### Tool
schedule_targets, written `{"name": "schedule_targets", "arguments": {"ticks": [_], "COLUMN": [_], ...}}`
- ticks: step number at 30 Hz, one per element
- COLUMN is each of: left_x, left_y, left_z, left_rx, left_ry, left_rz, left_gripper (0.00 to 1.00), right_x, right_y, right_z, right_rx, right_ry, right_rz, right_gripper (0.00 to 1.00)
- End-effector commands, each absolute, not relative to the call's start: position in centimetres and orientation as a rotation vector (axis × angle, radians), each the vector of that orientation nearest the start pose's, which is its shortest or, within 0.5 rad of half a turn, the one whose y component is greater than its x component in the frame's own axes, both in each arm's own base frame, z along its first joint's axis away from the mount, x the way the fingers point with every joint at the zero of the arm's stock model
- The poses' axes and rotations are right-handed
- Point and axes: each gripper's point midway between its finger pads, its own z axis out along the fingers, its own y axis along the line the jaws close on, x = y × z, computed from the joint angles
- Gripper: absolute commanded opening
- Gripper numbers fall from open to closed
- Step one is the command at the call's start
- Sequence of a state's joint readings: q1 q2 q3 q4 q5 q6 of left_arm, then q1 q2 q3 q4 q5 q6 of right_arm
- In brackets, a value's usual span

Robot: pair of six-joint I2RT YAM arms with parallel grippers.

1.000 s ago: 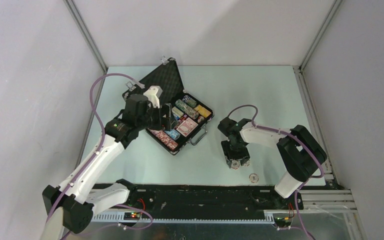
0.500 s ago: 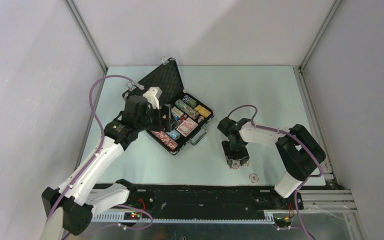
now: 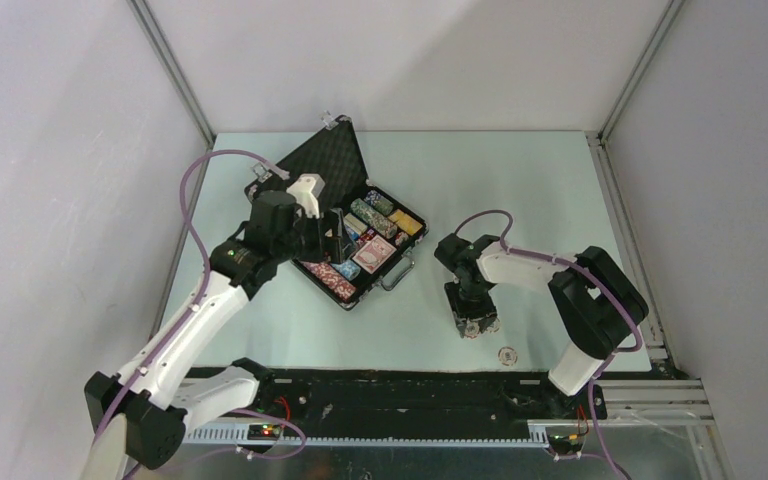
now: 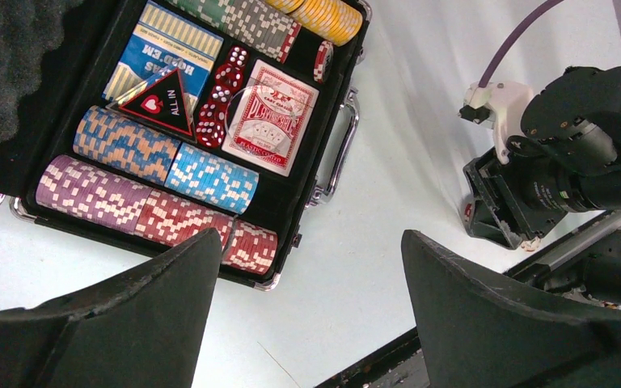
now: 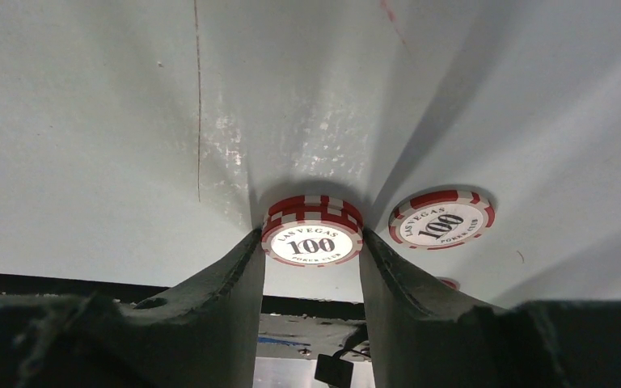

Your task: Pack up texas hold em set

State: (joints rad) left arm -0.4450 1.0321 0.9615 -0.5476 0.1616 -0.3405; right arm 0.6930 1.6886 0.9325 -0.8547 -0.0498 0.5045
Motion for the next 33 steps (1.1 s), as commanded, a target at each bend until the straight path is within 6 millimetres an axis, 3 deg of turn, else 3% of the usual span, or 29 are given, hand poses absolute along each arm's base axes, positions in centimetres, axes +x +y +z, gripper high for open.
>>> {"name": "schedule_targets", "arguments": {"ticks": [1, 14, 24, 29, 33], "left_x": [26.8, 27.0, 27.0, 26.6, 26.5], "left_y": [-17.7, -18.2, -18.8, -21.0, -23.1], "left_z": [22.8, 22.6, 22.2, 22.2, 23.2], "left_rx": [0.226, 0.227, 0.237, 0.278, 0.271], "left_ry": [2.187, 2.194, 2.204, 2.197, 2.129], "left_rz": [-0.637, -0.654, -0.683, -0.783, -0.93], "left_gripper": [0.89, 0.89, 0.89, 0.9, 0.91], "right_x": [15.8, 18.8, 19.2, 20.1, 21.6], "right_y": [17.5, 17.5, 15.8, 17.0, 19.0], "right_z": [-1.6, 3.6, 4.4, 6.4, 9.7], "right_rx": [-0.317, -0.179, -0.112, -0.049, 0.072], "right_ry": [3.181, 3.066, 3.063, 3.041, 2.999], "right_rz": [0.093, 0.204, 0.17, 0.28, 0.437], "right_gripper": [0.3, 0.26, 0.26, 0.26, 0.24]}}
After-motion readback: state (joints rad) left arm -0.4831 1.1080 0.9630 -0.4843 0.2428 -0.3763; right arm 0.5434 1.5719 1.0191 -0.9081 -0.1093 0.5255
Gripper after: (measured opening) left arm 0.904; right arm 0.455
